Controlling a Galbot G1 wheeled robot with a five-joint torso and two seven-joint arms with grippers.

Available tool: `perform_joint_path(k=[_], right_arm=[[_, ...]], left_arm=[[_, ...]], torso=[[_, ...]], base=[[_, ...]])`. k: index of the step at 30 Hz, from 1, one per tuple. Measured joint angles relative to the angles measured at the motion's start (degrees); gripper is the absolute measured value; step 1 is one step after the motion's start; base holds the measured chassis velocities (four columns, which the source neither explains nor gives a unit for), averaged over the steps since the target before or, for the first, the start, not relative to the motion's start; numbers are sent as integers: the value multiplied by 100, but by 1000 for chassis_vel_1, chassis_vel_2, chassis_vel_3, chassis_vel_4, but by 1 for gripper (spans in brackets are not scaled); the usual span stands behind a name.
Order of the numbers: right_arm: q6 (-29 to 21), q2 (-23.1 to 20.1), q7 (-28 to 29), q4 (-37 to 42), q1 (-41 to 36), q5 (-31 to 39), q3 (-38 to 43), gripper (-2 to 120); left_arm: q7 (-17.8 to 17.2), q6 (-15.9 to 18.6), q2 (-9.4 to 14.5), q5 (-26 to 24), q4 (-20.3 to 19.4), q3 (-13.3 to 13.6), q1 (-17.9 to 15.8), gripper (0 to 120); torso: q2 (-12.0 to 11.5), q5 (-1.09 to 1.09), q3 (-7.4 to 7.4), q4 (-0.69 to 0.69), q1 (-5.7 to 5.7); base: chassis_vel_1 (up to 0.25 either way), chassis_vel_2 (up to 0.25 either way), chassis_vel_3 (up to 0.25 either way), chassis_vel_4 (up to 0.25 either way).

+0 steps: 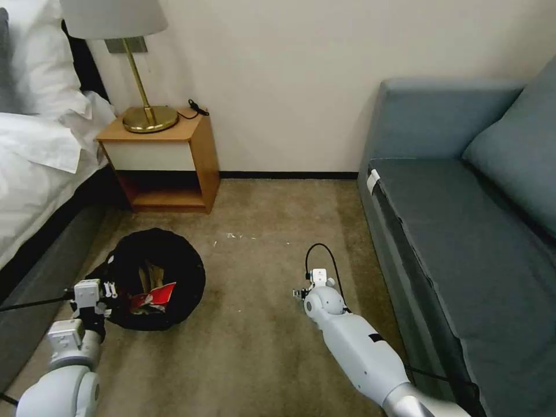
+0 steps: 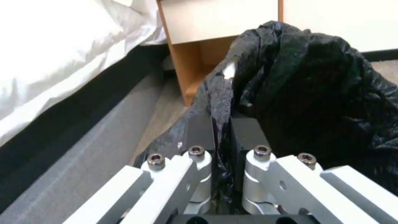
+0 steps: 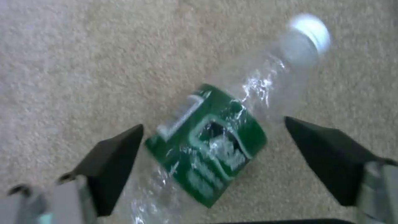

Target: Pick up the trash bin, then pick up the garbage on the floor and place it into the trash bin.

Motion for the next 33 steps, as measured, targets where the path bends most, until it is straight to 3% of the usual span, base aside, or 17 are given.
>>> perform_joint_path(k=[14, 20, 23, 26, 29, 31, 33], right_arm=[[280, -201, -233, 107, -225, -396, -105, 37], [594, -618, -443, 1145, -486, -445, -381, 23], [806, -775, -610, 1587, -566, -413, -511, 22], [1234, -987, -943, 2233, -644, -332, -722, 22], [1995, -1229, -1696, 2870, -701, -296, -972, 22], [2222, -1286, -1946, 3003, -715, -283, -1039, 22], [2761, -1374, -2516, 3158, -731, -266, -1182, 22]], left_arm=[[-3, -11, -30, 50, -39, 5, 62, 6], [-3, 6, -105, 127, -112, 65, 115, 6], [-3, 16, -124, 130, -130, 74, 137, 6], [-3, 48, -152, 130, -169, 81, 163, 6], [-3, 78, -188, 130, -259, 97, 177, 6], [-1, 82, -194, 130, -296, 106, 182, 6], [3, 92, -198, 127, -361, 129, 191, 6]], torso=[[0, 1, 0, 0, 0], [0, 1, 0, -1, 0], [0, 1, 0, -1, 0], [0, 1, 0, 0, 0], [0, 0, 0, 0, 0], [0, 0, 0, 0, -1], [0, 1, 0, 0, 0]], base=[[0, 0, 0, 0], [0, 0, 0, 0], [0, 0, 0, 0], [0, 0, 0, 0], [0, 0, 0, 0], [0, 0, 0, 0], [0, 0, 0, 0]])
